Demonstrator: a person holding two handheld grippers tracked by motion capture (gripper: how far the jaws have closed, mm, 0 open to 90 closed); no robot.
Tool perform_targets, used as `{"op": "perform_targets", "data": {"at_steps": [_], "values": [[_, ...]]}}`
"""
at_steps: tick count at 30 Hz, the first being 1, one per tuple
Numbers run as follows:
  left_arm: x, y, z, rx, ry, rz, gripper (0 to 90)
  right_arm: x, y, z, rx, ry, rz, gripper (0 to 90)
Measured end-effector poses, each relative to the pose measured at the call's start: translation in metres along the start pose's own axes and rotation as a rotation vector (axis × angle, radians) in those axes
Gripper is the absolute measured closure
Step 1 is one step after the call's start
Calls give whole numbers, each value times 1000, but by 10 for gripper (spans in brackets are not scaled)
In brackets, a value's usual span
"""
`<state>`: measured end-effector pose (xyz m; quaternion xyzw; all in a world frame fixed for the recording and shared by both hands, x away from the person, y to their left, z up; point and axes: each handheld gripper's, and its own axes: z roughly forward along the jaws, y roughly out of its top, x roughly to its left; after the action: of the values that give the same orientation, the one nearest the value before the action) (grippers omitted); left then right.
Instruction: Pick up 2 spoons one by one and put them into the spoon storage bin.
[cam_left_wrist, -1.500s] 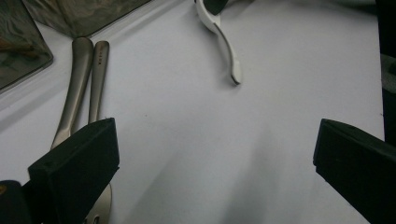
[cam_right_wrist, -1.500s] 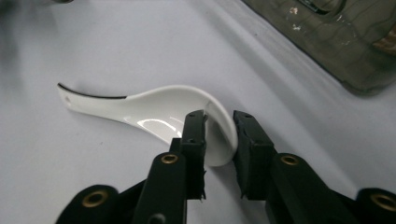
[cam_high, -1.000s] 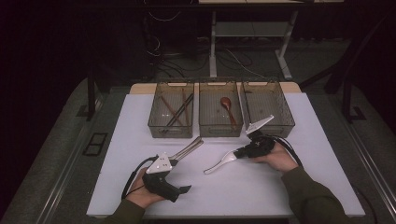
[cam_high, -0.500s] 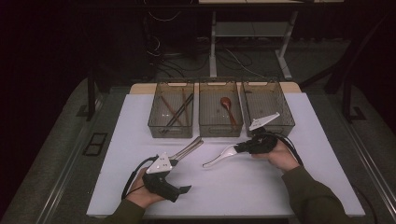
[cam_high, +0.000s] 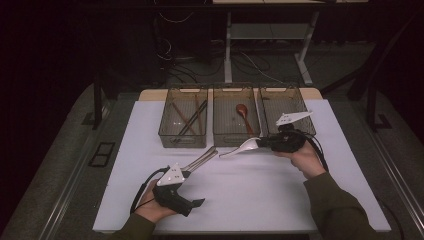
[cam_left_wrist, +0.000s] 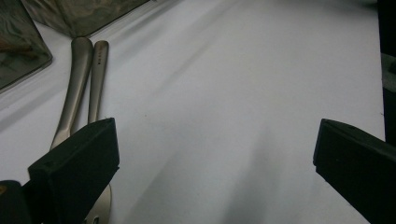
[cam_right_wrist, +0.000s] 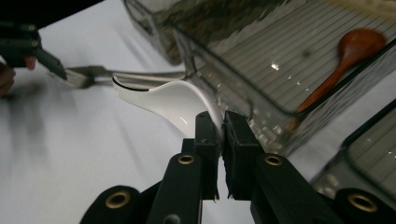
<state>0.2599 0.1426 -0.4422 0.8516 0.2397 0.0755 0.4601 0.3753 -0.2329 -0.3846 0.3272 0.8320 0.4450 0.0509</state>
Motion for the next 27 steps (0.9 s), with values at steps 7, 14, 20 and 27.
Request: {"op": "perform_targets", "data": {"at_steps": [7,14,20,27], "values": [[0,0,0,-2,1,-1,0,-7,22,-9,-69,-38,13,844],[1,0,-1,1,-3,6,0,-21,48,0,-86,-101,42,844],[0,0,-2,-13,-5,-5,0,-33,54,21,-25,-171,56,843],[0,0,-1,-11,-9,2,0,-34,50,41,15,-171,64,804]]}}
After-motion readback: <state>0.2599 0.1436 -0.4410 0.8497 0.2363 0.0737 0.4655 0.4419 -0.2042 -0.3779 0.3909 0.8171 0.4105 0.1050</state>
